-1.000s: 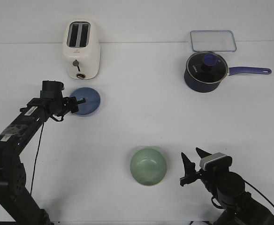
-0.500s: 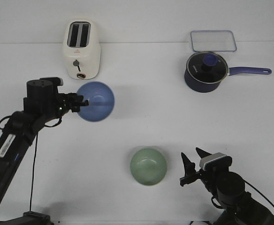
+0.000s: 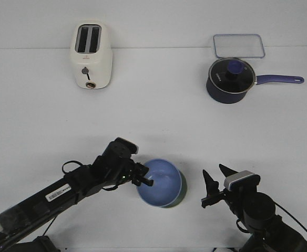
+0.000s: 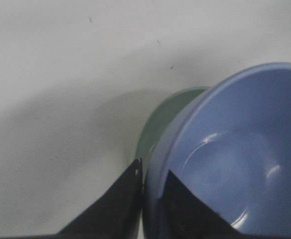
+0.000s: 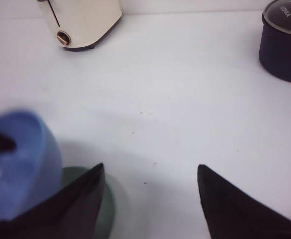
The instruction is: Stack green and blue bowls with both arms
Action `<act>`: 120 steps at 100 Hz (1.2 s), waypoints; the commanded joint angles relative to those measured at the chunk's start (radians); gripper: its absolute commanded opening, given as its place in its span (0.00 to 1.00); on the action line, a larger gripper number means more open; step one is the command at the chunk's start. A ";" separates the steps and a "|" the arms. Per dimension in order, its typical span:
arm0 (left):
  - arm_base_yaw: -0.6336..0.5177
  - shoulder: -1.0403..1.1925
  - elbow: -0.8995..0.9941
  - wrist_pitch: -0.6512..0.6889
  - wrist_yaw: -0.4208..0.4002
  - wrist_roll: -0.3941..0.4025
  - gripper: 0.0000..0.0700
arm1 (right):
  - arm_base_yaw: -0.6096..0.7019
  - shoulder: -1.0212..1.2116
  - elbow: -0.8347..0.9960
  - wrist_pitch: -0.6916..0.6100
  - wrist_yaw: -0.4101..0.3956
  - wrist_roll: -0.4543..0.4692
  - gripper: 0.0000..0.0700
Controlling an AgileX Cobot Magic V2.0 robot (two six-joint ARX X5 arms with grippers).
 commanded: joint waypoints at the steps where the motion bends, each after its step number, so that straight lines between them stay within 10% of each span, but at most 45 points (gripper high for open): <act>1: -0.023 0.053 0.018 0.024 -0.013 -0.031 0.01 | 0.008 0.005 0.003 0.010 0.004 -0.006 0.53; 20: -0.046 0.124 0.019 0.049 -0.012 -0.056 0.06 | 0.008 0.005 0.003 0.010 0.004 -0.005 0.53; 38: -0.041 0.097 0.024 0.051 -0.014 -0.047 0.57 | 0.008 0.005 0.003 0.011 0.005 -0.005 0.54; 71: 0.024 -0.285 0.023 -0.090 -0.235 0.106 0.56 | 0.008 0.005 0.003 0.002 0.003 -0.012 0.53; 95: 0.027 -0.570 -0.182 -0.092 -0.375 0.024 0.56 | 0.008 0.005 0.003 -0.021 -0.002 -0.012 0.53; 99: 0.027 -0.594 -0.220 -0.078 -0.394 0.005 0.50 | 0.008 0.005 0.003 -0.021 -0.002 -0.012 0.45; 106: 0.027 -0.614 -0.269 -0.058 -0.406 -0.011 0.13 | 0.008 0.005 0.003 -0.021 -0.002 -0.013 0.00; 108: 0.027 -0.615 -0.277 -0.055 -0.406 -0.013 0.00 | 0.008 0.005 0.003 -0.021 -0.002 -0.014 0.00; 120: 0.027 -0.607 -0.284 -0.045 -0.406 0.030 0.02 | 0.008 0.005 0.003 -0.020 -0.003 -0.030 0.01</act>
